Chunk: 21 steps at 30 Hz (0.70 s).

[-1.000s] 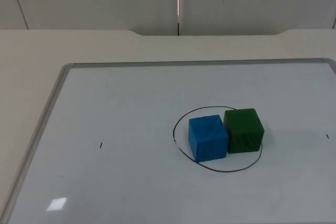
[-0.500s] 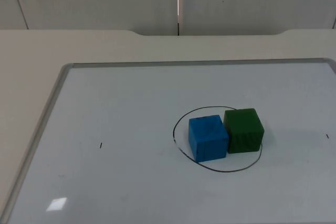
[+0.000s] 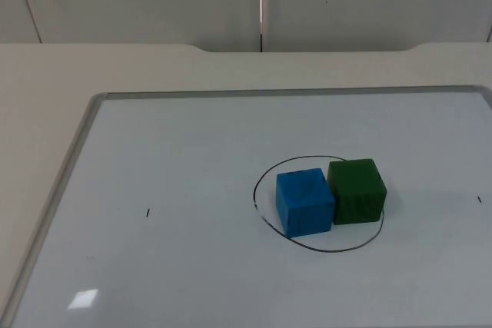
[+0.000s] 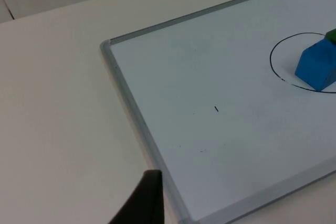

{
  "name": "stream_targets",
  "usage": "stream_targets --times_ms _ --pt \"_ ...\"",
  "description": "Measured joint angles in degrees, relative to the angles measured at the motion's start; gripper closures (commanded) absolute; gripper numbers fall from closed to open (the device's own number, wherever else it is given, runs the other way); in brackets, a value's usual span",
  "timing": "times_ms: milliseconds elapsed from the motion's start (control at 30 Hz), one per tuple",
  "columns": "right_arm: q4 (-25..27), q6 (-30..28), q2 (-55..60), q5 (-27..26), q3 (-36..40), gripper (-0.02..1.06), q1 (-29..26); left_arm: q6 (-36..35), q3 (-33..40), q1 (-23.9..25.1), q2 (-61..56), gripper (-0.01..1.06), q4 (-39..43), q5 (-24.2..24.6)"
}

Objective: Push the two cubes into the marked area.

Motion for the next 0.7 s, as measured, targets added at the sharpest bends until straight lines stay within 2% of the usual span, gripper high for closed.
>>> stream_targets --times_ms 33,67,100,133,167,200,233,267,300,333,700 --pt "0.0 0.0 0.0 0.0 0.0 0.89 0.0 0.0 0.0 0.0 0.0 0.0 0.0 0.0" --pt "0.0 0.0 0.0 -0.1 0.0 0.89 0.0 0.0 0.0 0.0 0.0 0.0 0.0 0.0" --pt "0.0 0.0 0.0 -0.1 0.0 0.75 0.0 0.0 0.0 0.0 0.0 0.0 0.0 0.0" --pt "0.0 0.0 0.0 -0.1 0.0 0.69 0.0 0.0 0.0 0.0 0.0 0.0 0.0 0.0" --pt "0.0 0.0 0.0 -0.1 0.0 0.55 0.0 0.0 0.0 0.0 0.0 0.0 0.0 0.0" --pt "0.0 0.0 0.0 -0.1 0.0 0.34 0.0 0.0 0.0 0.0 0.0 0.0 0.0 0.0" --pt "0.0 0.0 0.0 -0.1 0.0 0.17 0.0 0.0 0.0 0.0 0.0 0.0 0.0 0.0" --pt "0.0 0.0 0.0 -0.1 0.0 0.17 0.0 0.0 0.0 0.0 0.0 0.0 0.0 0.0" --pt "0.0 0.0 0.0 -0.1 0.0 0.02 0.0 0.0 0.0 0.0 0.0 0.0 0.0 0.0" --pt "0.0 0.0 0.0 -0.1 0.0 -0.01 0.0 0.0 0.0 0.0 0.0 0.0 0.0 0.0" --pt "0.0 0.3 0.0 -0.1 0.0 -0.01 0.0 0.0 0.0 0.0 0.0 0.0 0.0 0.0"
